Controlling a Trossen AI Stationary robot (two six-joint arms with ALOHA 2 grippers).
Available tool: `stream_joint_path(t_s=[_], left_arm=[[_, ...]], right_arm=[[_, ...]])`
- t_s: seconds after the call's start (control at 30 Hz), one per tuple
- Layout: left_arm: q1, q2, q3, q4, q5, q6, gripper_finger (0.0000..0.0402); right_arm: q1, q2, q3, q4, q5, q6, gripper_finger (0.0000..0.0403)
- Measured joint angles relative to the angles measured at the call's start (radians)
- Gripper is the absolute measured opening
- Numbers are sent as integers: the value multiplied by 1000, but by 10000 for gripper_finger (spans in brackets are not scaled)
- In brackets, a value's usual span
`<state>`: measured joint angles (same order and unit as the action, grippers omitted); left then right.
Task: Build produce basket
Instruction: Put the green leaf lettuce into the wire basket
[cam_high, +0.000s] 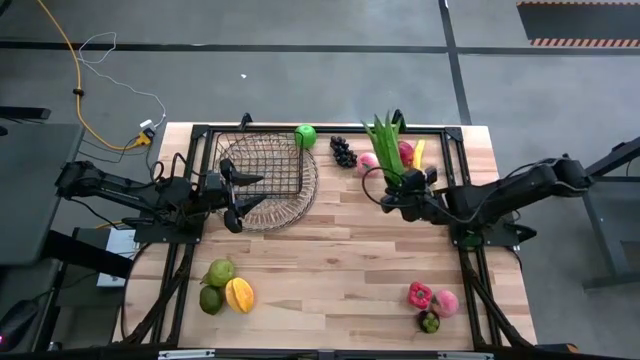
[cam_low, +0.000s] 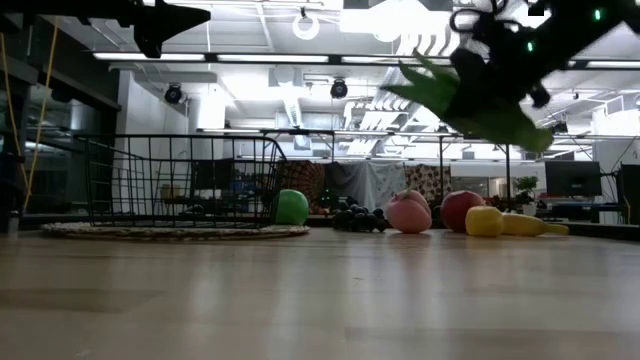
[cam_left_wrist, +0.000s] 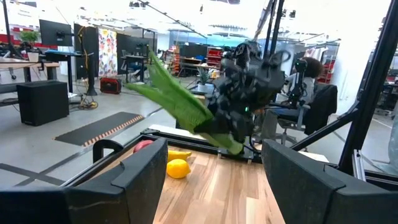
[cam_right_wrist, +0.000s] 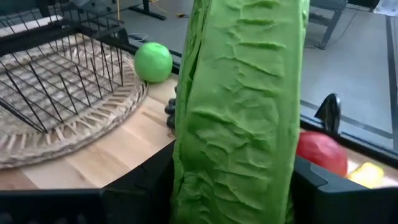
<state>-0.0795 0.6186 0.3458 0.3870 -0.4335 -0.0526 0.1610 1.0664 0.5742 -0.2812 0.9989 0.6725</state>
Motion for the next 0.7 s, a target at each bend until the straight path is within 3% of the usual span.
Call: stream_joint_path(t_s=[0.13,0.33,0.53,0.7], left_arm=[[0,0,0,6,0,-7,248],[0,3,0,49,5,-32,248],[0,91,0,178,50,-49,248],[0,278,1,383,57,-49,248]], right_arm=[[-24,-8,-133,359,-59,-168,189],[-99,0,-249,981,-372,-486,189],[-164,1,-257,1158,-619,-550,189],[-162,29,-257,1214,-687,-544,189]])
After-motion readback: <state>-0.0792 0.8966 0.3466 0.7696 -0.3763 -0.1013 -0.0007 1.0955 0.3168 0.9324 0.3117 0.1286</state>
